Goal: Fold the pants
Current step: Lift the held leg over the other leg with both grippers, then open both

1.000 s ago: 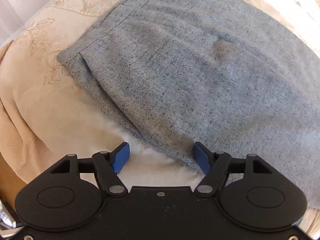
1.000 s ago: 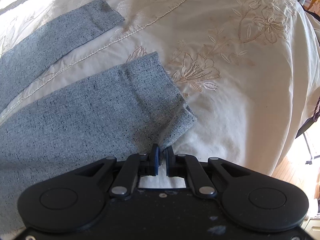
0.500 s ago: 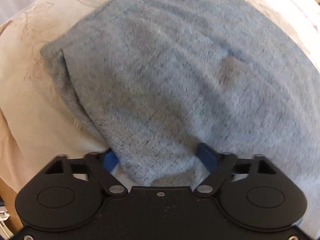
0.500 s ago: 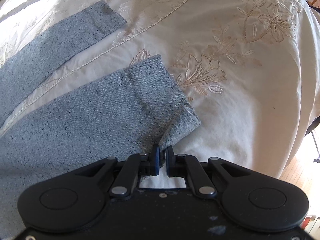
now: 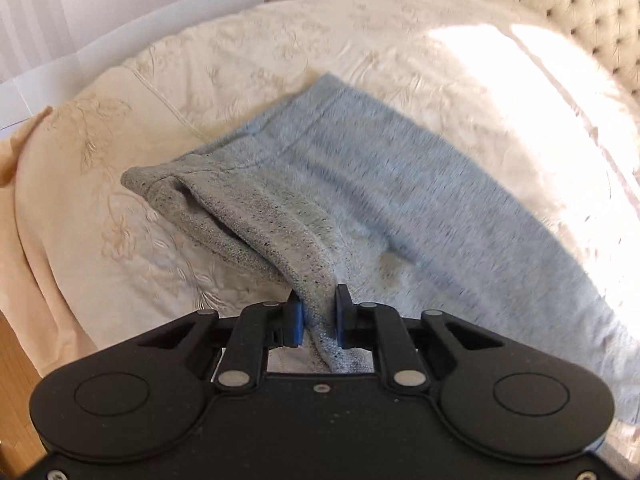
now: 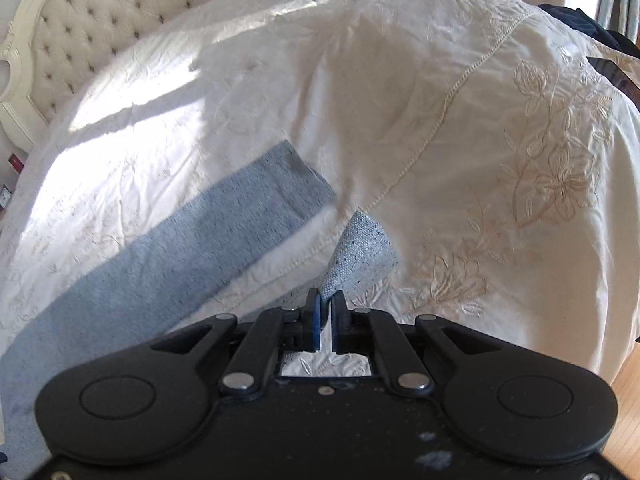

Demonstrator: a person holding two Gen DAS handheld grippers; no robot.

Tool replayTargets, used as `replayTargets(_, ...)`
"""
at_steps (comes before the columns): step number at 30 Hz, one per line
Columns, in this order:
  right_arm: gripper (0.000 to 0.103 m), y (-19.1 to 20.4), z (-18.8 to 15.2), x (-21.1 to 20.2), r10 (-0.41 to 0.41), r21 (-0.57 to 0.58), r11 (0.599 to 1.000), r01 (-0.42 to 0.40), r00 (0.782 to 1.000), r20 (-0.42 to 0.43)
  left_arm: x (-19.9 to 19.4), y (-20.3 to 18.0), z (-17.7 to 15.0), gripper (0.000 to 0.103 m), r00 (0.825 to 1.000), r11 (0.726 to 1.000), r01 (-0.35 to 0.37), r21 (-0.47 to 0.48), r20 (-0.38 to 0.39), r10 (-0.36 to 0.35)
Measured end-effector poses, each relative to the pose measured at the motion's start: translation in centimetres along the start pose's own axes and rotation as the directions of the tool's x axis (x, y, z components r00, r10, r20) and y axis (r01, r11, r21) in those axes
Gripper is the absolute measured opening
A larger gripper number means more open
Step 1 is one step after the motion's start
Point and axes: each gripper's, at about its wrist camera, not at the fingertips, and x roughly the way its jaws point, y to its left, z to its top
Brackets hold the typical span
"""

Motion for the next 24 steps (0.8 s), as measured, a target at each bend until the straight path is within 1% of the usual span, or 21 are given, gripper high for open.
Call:
replayTargets(2, 0.005, -0.3, 0.5, -0.7, 0.018, 0.021, 1.0, -0.018, 1.0, 0.009, -0.6, -0.1, -0.2, 0.019, 1.0, 1.0, -0.004, -0.013, 0.014, 0.004)
replayTargets(4, 0.005, -0.8, 0.6, -1.0, 0.026, 0.045, 0.999, -0.026, 1.0, 0.001, -0.7, -0.2, -0.6, 0.019, 1.0, 1.0, -0.017, -0.009, 0.015, 0.018)
replayTargets(6, 0.005, -2.0, 0.3, -1.2, 0.023, 0.071, 0.997, -0.02, 0.999, -0.031, -0.9, 0.0, -1.4, 0.018, 0.999, 0.999, -0.041, -0.007, 0.002, 0.041)
replayTargets(9, 0.005, -3.1, -1.0, -1.3, 0.006, 0.081, 0.997, 0.0, 0.997, -0.082, -0.8, 0.3, -2.1, 0.018, 0.997, 0.997, -0.069, -0.029, -0.019, 0.068)
replayTargets(11, 0.005, -3.7, -1.6, -1.4, 0.009, 0.102, 0.995, 0.003, 0.994, -0.113, -0.9, 0.3, -2.2, 0.018, 0.997, 0.996, -0.077, -0.048, -0.025, 0.075)
replayTargets(13, 0.005, -3.7, -1.8, -1.3, 0.019, 0.11, 0.994, -0.005, 0.992, -0.126, -1.2, -0.2, -1.7, 0.018, 0.997, 0.995, -0.08, -0.051, -0.021, 0.079)
replayTargets(15, 0.005, -3.1, -1.2, -1.2, 0.033, 0.1, 0.995, -0.021, 0.992, -0.119, -1.3, -1.1, -0.8, 0.018, 0.996, 0.996, -0.085, -0.033, -0.01, 0.085)
replayTargets(19, 0.005, -1.2, 1.4, -0.6, 0.08, 0.113, 0.991, -0.071, 0.994, -0.073, -0.9, -3.4, 2.2, 0.018, 0.996, 0.996, -0.094, 0.001, 0.006, 0.094)
replayTargets(21, 0.006, -0.1, 2.8, 0.2, 0.09, 0.12, 0.989, -0.083, 0.994, -0.055, -0.1, -4.5, 4.0, 0.018, 0.995, 0.995, -0.098, 0.001, -0.005, 0.098)
replayTargets(24, 0.006, 1.6, 5.0, 2.1, 0.094, 0.153, 0.984, -0.086, 0.995, -0.043, 1.6, -6.3, 7.0, 0.017, 0.997, 0.997, -0.077, -0.011, -0.016, 0.076)
